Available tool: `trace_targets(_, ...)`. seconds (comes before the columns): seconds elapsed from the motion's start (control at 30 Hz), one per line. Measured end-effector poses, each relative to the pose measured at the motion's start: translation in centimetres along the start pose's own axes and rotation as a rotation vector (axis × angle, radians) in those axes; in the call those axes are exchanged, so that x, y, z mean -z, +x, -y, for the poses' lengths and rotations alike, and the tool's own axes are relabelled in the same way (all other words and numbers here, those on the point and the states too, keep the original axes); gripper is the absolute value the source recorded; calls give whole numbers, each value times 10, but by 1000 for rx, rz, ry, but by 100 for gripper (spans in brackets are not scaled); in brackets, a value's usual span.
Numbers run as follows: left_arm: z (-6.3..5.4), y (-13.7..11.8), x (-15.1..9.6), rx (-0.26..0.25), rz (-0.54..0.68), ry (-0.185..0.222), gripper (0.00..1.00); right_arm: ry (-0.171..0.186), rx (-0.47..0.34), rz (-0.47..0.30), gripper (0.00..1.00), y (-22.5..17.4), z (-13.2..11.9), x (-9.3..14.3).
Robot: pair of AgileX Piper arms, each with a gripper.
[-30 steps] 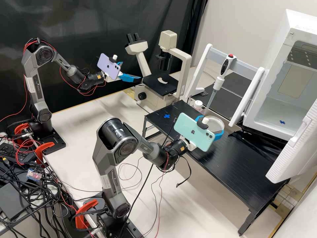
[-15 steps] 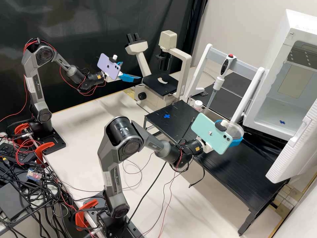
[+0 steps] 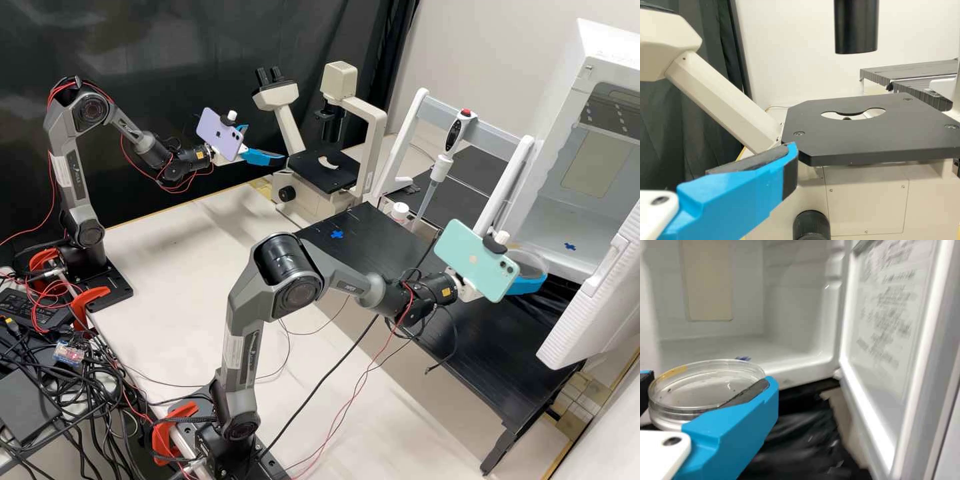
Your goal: Move the petri dish to the incubator
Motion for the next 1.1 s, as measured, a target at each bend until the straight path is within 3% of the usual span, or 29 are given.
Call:
trace_targets(0.17,0,0,0,0,0,0,100,-8,-24,33,0,23,-4,1)
trace_targets(0.4,0,0,0,0,0,0,100,-68,-4,47,0,60,5,9)
trace_targets(0.53,0,0,0,0,0,0,100,-75,9,46,0,81,11,14)
trace_targets(0.9,0,0,0,0,0,0,100,-34,53,74,0,119,32,19)
trace_targets(1.0,0,0,0,0,0,0,100,-41,49,65,0,130,35,18)
trace_targets(1.1,0,0,0,0,0,0,100,-19,50,70,0,137,38,16)
